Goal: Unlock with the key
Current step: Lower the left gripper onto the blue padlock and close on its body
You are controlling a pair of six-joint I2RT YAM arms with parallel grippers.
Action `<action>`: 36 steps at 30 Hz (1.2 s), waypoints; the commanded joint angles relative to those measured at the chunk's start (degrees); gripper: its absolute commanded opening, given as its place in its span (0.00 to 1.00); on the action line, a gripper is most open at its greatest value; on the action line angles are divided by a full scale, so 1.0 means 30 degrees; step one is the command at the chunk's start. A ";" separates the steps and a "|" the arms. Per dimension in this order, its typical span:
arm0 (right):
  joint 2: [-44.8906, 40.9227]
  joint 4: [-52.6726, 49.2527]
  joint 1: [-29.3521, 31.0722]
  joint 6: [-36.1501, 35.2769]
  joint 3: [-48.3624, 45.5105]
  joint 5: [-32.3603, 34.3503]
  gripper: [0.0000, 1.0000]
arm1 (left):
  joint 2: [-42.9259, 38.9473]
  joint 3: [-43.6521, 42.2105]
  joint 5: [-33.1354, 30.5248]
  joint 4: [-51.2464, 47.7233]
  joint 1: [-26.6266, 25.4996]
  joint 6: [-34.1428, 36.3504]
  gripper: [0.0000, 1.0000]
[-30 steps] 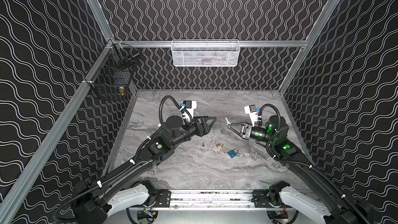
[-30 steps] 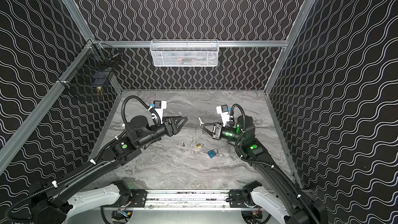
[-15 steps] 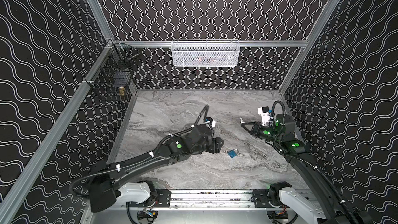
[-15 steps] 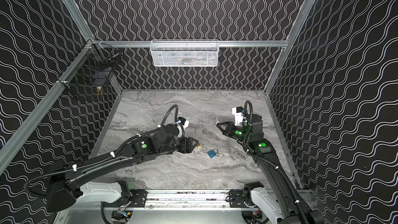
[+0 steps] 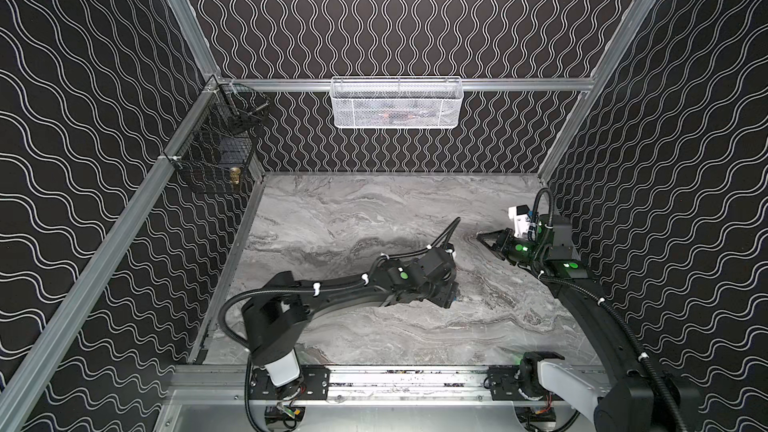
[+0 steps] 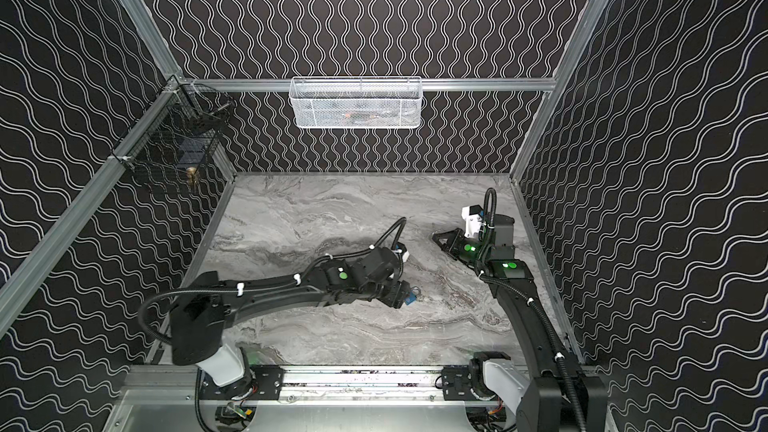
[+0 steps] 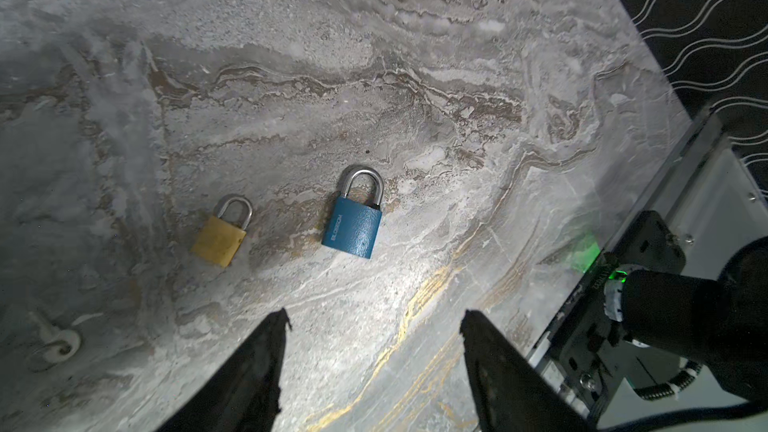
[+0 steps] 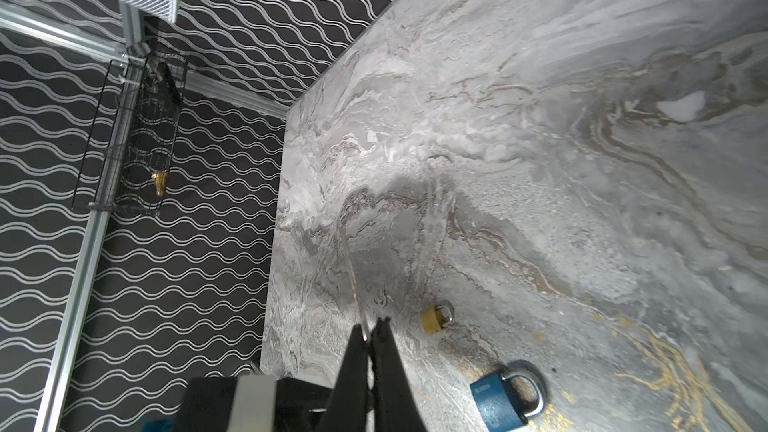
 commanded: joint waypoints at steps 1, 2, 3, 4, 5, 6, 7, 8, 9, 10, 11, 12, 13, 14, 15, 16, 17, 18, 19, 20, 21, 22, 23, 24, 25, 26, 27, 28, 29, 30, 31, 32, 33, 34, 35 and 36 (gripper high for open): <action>0.0265 0.0903 -0.0440 0.0156 -0.0317 -0.0964 0.00 | 0.1626 0.1302 -0.0379 -0.0665 -0.0072 0.1109 0.71; 0.0316 0.0977 -0.0562 0.0215 -0.0421 -0.1065 0.00 | 0.2284 0.1797 -0.0480 -0.0962 -0.0073 0.1115 0.71; 0.0332 0.1035 -0.0638 0.0305 -0.0518 -0.1067 0.00 | 0.2883 0.2276 -0.0576 -0.1220 -0.0073 0.1089 0.71; 0.0328 0.1127 -0.0704 0.0387 -0.0656 -0.1082 0.00 | 0.3338 0.2647 -0.0750 -0.1509 -0.0073 0.1005 0.72; 0.0307 0.1331 -0.0813 0.0520 -0.0835 -0.1107 0.00 | 0.3858 0.3145 -0.1058 -0.1936 -0.0073 0.0790 0.72; 0.0324 0.1535 -0.0889 0.0654 -0.0996 -0.1161 0.00 | 0.4350 0.3563 -0.1320 -0.2271 -0.0073 0.0519 0.72; 0.0373 0.1623 -0.0990 0.0713 -0.1088 -0.1237 0.00 | 0.4729 0.3819 -0.1334 -0.2376 -0.0073 0.0323 0.73; 0.0454 0.1605 -0.1062 0.0636 -0.1122 -0.1323 0.00 | 0.5106 0.3987 -0.1090 -0.2167 -0.0073 0.0185 0.73; 0.0521 0.1553 -0.1144 0.0561 -0.1112 -0.1348 0.00 | 0.5466 0.4112 -0.0715 -0.1848 -0.0073 0.0129 0.73; 0.0582 0.1516 -0.1258 0.0493 -0.1112 -0.1374 0.00 | 0.5783 0.4329 -0.0593 -0.1816 -0.0073 0.0022 0.73; 0.0632 0.1549 -0.1368 0.0504 -0.1194 -0.1451 0.00 | 0.6098 0.4671 -0.0667 -0.2097 -0.0073 -0.0081 0.73; 0.0672 0.1728 -0.1522 0.0567 -0.1257 -0.1595 0.00 | 0.6394 0.4981 -0.0823 -0.2359 -0.0073 -0.0100 0.73; 0.0683 0.1869 -0.1663 0.0624 -0.1330 -0.1714 0.00 | 0.6581 0.5103 -0.0927 -0.2434 -0.0073 -0.0187 0.73; 0.0676 0.2038 -0.1789 0.0727 -0.1444 -0.1853 0.00 | 0.6832 0.5261 -0.1045 -0.2519 -0.0073 -0.0303 0.74; 0.0648 0.2173 -0.1853 0.0817 -0.1533 -0.1884 0.00 | 0.7039 0.5445 -0.1110 -0.2813 -0.0073 -0.0390 0.74; 0.0610 0.2315 -0.1911 0.0864 -0.1633 -0.1903 0.00 | 0.7315 0.5730 -0.1093 -0.3107 -0.0091 -0.0488 0.74; 0.0646 0.2404 -0.1942 0.0887 -0.1676 -0.1946 0.00 | 0.7518 0.5885 -0.1138 -0.3248 -0.0102 -0.0625 0.74; 0.0679 0.2435 -0.1995 0.0913 -0.1699 -0.2001 0.00 | 0.7686 0.6022 -0.1268 -0.3391 -0.0102 -0.0809 0.74; 0.0704 0.2571 -0.2045 0.0987 -0.1769 -0.2101 0.00 | 0.7849 0.6163 -0.1442 -0.3605 -0.0102 -0.1005 0.74; 0.0690 0.2647 -0.2086 0.1027 -0.1819 -0.2234 0.00 | 0.8023 0.6292 -0.1588 -0.3761 -0.0102 -0.1187 0.74; 0.0716 0.2666 -0.2117 0.1038 -0.1864 -0.2295 0.00 | 0.8199 0.6388 -0.1735 -0.3927 -0.0102 -0.1343 0.74; 0.0705 0.2727 -0.2119 0.1046 -0.1890 -0.2374 0.00 | 0.8402 0.6649 -0.1788 -0.4278 -0.0102 -0.1355 0.73; 0.0722 0.2721 -0.2161 0.0991 -0.1905 -0.2427 0.00 | 0.8595 0.6885 -0.1718 -0.4531 -0.0156 -0.1240 0.72; 0.0706 0.2693 -0.2178 0.0979 -0.1889 -0.2396 0.00 | 0.8709 0.7033 -0.1730 -0.4669 -0.0226 -0.1180 0.71; 0.0705 0.2712 -0.2218 0.0970 -0.1917 -0.2373 0.00 | 0.8755 0.7101 -0.1759 -0.4737 -0.0304 -0.1223 0.71; 0.0727 0.2834 -0.2209 0.0999 -0.2011 -0.2343 0.00 | 0.8806 0.7136 -0.1683 -0.4767 -0.0405 -0.1244 0.70; 0.0762 0.2954 -0.2233 0.1075 -0.2034 -0.2314 0.00 | 0.8805 0.7144 -0.1621 -0.4781 -0.0492 -0.1256 0.69; 0.0857 0.3062 -0.2246 0.1119 -0.2119 -0.2377 0.00 | 0.8805 0.7154 -0.1608 -0.4836 -0.0589 -0.1371 0.68; 0.0930 0.3094 -0.2265 0.1082 -0.2124 -0.2498 0.00 | 0.8836 0.7111 -0.1582 -0.4897 -0.0679 -0.1462 0.66; 0.0997 0.3024 -0.2291 0.1042 -0.2074 -0.2559 0.00 | 0.8829 0.7102 -0.1552 -0.4921 -0.0757 -0.1410 0.66; 0.1053 0.2927 -0.2321 0.0991 -0.2038 -0.2603 0.00 | 0.8843 0.7082 -0.1642 -0.5112 -0.0830 -0.1558 0.66; 0.1088 0.2864 -0.2343 0.0930 -0.1992 -0.2648 0.00 | 0.8857 0.7192 -0.1873 -0.5584 -0.0848 -0.1813 0.65; 0.1090 0.2860 -0.2333 0.0914 -0.1977 -0.2662 0.00 | 0.8886 0.7274 -0.2007 -0.5930 -0.0889 -0.2041 0.65; 0.1059 0.2839 -0.2324 0.0892 -0.1973 -0.2634 0.00 | 0.8888 0.7315 -0.2108 -0.6122 -0.0948 -0.2181 0.64; 0.1069 0.2902 -0.2353 0.0909 -0.1978 -0.2605 0.00 | 0.8859 0.7273 -0.2140 -0.6152 -0.1030 -0.2229 0.63; 0.1080 0.2931 -0.2355 0.0936 -0.1984 -0.2605 0.00 | 0.8829 0.7203 -0.2111 -0.6091 -0.1082 -0.2252 0.62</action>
